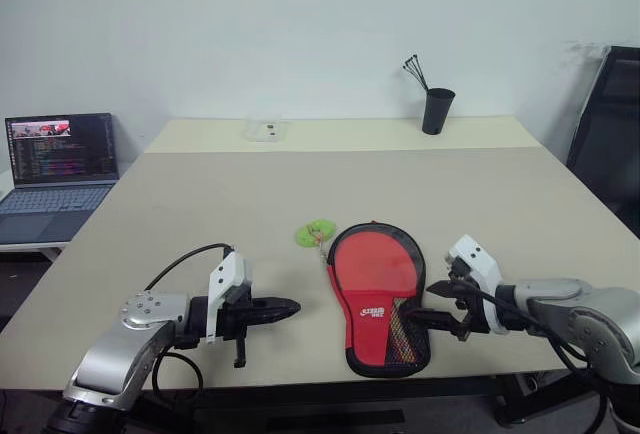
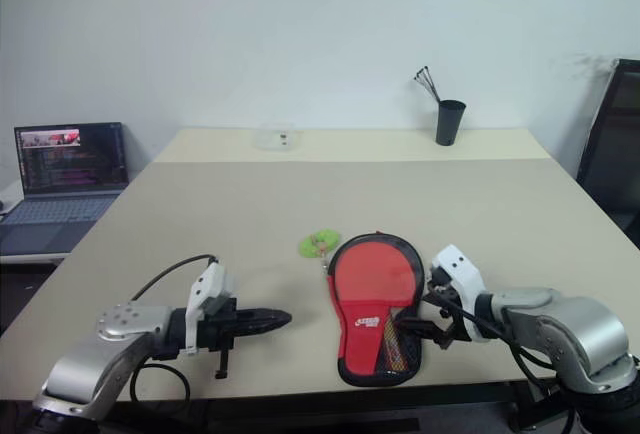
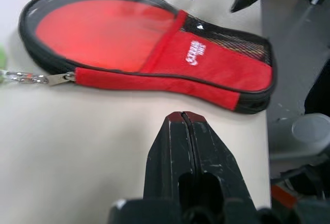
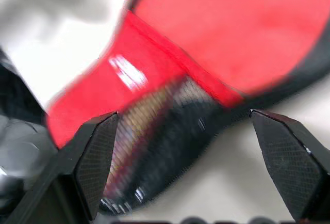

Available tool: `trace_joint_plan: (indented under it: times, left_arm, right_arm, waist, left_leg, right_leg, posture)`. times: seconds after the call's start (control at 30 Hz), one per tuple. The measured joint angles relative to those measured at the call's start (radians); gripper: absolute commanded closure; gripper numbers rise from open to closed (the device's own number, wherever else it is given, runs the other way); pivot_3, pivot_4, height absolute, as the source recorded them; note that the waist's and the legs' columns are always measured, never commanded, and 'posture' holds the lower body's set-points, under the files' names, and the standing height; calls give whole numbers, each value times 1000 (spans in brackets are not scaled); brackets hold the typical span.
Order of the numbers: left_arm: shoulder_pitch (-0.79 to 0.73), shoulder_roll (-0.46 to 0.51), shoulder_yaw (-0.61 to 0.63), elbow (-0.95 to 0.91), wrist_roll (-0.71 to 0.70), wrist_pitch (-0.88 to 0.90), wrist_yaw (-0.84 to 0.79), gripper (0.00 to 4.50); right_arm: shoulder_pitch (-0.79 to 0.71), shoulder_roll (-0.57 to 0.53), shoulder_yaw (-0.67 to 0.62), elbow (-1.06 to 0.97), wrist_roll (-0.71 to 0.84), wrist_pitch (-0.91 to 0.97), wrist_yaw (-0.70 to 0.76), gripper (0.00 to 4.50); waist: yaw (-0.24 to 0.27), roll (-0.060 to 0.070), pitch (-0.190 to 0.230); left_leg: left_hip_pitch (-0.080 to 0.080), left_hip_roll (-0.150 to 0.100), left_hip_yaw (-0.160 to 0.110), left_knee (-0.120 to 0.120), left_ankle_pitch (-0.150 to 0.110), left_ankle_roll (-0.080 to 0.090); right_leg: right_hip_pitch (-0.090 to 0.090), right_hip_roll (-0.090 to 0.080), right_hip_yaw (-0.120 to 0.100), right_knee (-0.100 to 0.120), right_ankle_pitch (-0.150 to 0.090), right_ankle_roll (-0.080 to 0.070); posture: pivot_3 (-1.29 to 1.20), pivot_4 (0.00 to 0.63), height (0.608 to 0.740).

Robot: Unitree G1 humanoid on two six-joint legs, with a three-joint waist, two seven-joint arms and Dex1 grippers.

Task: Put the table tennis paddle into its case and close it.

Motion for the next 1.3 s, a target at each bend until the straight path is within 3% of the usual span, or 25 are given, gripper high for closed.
trace_joint_plan:
  times: [0.13, 0.4, 0.5, 0.53, 0.9, 1.07, 1.3]
  left_arm:
    - [-89, -51, 10, 81, 36, -11, 101, 4001]
    - [-257, -118, 4, 258, 136, 5, 257, 1334]
    - [-343, -183, -6, 342, 163, 27, 314, 209]
    - [-374, -202, -11, 371, 174, 31, 332, 63]
    - [-655, -321, -42, 800, 269, 17, 414, 63]
    - [-707, -332, -65, 981, 326, -40, 389, 63]
    - [-743, -339, -91, 1085, 381, -121, 329, 63]
  right_arm:
    - [-103, 100, -1, 39, 6, -86, -21, 0]
    - [-104, 137, 163, 153, -127, -243, -49, 0]
    - [-105, 158, 188, 185, -164, -282, -54, 0]
    - [-105, 166, 199, 195, -172, -295, -60, 0]
    - [-88, 211, 220, 215, -213, -324, -93, 0]
    - [-79, 225, 220, 210, -222, -324, -117, 0]
    - [-55, 241, 224, 191, -224, -324, -136, 0]
  waist:
    - [0, 0, 0]
    - [3, -1, 0]
    - [4, -1, 0]
    - [3, -1, -1]
    - [-1, -1, -1]
    - [0, -1, -1]
    - [1, -1, -1]
  left_leg:
    - [0, 0, -1, 0, 0, 0]
    - [-2, -1, -1, 0, 0, 0]
    - [-2, -1, -1, 1, 0, 0]
    - [-2, -1, -1, 1, 0, 0]
    - [-2, -1, -1, 1, 0, 0]
    - [-3, -1, -1, 1, 0, 0]
    - [-3, -1, -1, 1, 0, 0]
  right_leg:
    - [0, 1, -1, 0, 0, 0]
    - [-1, -1, 0, 0, 0, 0]
    - [0, -1, -1, 0, 0, 0]
    - [0, -1, -1, 0, 0, 0]
    - [-1, 0, -1, 0, 1, 0]
    - [-1, 0, -1, 0, 1, 0]
    - [-1, -1, -1, 1, 1, 0]
  posture:
    - [0, 150, 740]
    - [0, 150, 740]
    - [0, 150, 740]
    - [0, 150, 740]
    - [0, 150, 740]
    - [0, 150, 740]
    - [0, 150, 740]
